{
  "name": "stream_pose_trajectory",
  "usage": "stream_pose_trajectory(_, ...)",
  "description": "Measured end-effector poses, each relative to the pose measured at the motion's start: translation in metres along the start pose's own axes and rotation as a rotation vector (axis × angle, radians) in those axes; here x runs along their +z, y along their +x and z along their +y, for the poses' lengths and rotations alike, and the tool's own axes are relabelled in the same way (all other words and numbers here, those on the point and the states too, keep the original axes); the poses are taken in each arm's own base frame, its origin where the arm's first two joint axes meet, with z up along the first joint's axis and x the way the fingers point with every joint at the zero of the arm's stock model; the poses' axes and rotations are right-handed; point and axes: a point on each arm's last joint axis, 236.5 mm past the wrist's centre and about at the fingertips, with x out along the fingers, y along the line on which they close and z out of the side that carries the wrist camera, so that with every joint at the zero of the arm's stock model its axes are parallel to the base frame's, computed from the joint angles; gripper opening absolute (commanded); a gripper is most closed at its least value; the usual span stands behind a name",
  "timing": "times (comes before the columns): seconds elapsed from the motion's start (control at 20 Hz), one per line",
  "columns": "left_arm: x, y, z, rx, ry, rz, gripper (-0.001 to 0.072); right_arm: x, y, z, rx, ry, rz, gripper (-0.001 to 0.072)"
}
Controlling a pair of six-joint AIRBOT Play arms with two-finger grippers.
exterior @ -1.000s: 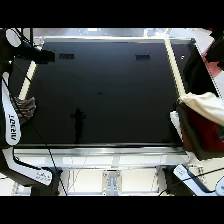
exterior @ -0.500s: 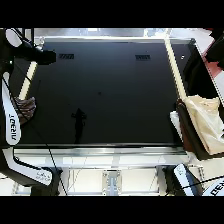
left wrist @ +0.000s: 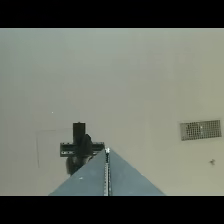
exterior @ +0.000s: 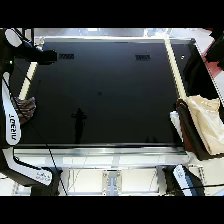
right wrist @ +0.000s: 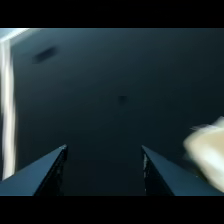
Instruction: Fold the shirts.
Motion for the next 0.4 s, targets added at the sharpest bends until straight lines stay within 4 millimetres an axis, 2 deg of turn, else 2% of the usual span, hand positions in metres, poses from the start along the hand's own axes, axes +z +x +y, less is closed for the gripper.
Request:
stream_pose_trajectory(0.1, 0.0, 0.0, 0.0, 0.0, -0.007, 0.0, 0.0011, -0.014, 0.008, 0.054, 0.161, -0.105, 0.057, 0.0517)
stream_pose_trajectory(0.15, 0.0, 0.0, 0.0, 0.0, -0.007, 0.0, 0.0011, -0.023, 0.011, 0.074, 0.216, -0.151, 0.085, 0.0517)
stream_pose_trajectory(0.25, 0.0, 0.0, 0.0, 0.0, -0.007, 0.0, 0.0011, -0.042, 0.015, 0.103, 0.29, -0.233, 0.143, 0.0518)
stream_pose_trajectory(0.4, 0.0, 0.0, 0.0, 0.0, -0.008, 0.0, 0.0011, -0.062, 0.016, 0.127, 0.351, -0.316, 0.2, 0.0517)
